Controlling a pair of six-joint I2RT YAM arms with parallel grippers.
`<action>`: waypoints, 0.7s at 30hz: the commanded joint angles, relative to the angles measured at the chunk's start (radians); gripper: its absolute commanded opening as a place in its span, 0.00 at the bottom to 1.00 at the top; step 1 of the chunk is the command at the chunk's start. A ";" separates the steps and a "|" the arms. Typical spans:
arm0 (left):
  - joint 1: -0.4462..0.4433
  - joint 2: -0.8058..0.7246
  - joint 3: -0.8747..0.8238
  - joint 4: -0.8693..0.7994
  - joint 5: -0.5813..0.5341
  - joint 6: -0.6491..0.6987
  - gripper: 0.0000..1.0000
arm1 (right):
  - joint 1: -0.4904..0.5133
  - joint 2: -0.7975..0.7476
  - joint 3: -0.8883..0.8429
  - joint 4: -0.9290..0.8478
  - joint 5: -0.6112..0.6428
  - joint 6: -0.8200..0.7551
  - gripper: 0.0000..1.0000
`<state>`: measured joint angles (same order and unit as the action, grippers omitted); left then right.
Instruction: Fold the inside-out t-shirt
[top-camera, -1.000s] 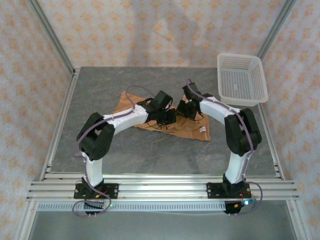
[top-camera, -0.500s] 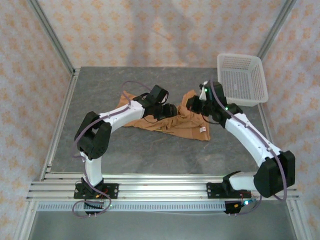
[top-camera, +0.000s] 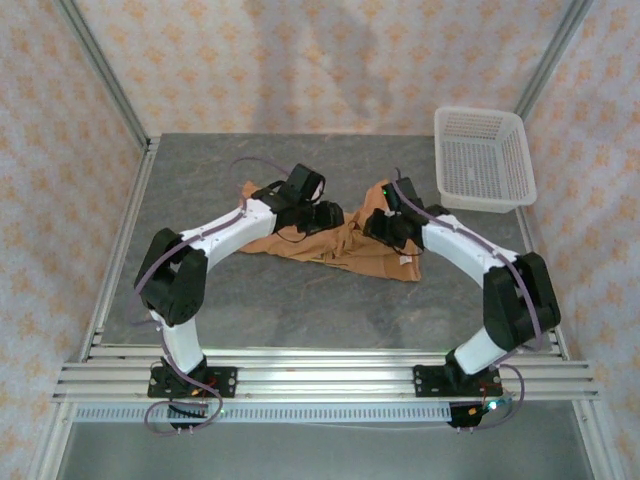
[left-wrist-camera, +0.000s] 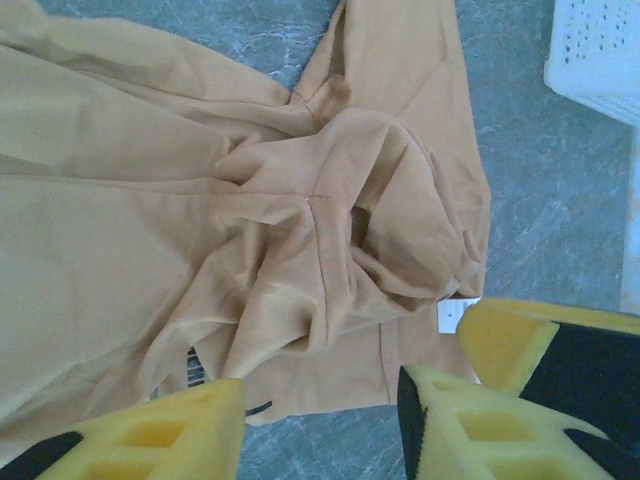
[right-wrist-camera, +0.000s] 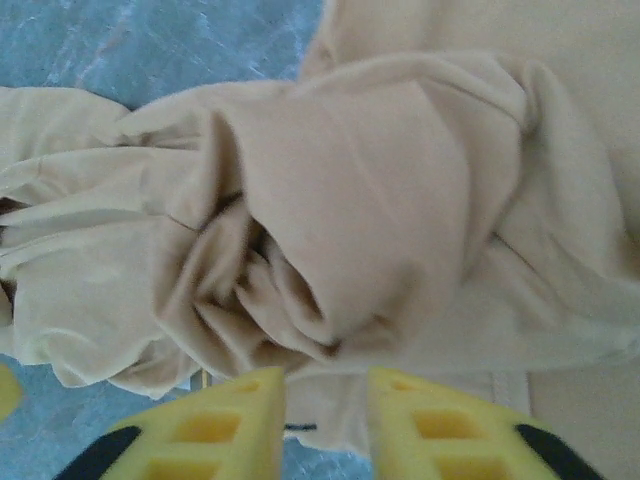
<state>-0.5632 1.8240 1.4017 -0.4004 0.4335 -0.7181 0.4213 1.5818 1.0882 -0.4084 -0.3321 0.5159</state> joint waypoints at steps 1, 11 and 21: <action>-0.012 0.028 0.008 0.006 -0.007 -0.007 0.52 | 0.007 0.084 0.088 -0.064 0.084 -0.002 0.34; -0.020 0.240 0.148 0.025 0.010 -0.025 0.37 | 0.007 0.216 0.162 -0.113 0.082 0.016 0.36; 0.021 0.164 0.141 -0.047 -0.022 0.023 0.00 | -0.059 0.101 0.094 -0.146 0.112 -0.057 0.00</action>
<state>-0.5694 2.0880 1.5589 -0.4110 0.4370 -0.7273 0.3988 1.7824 1.2144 -0.5091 -0.2726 0.4953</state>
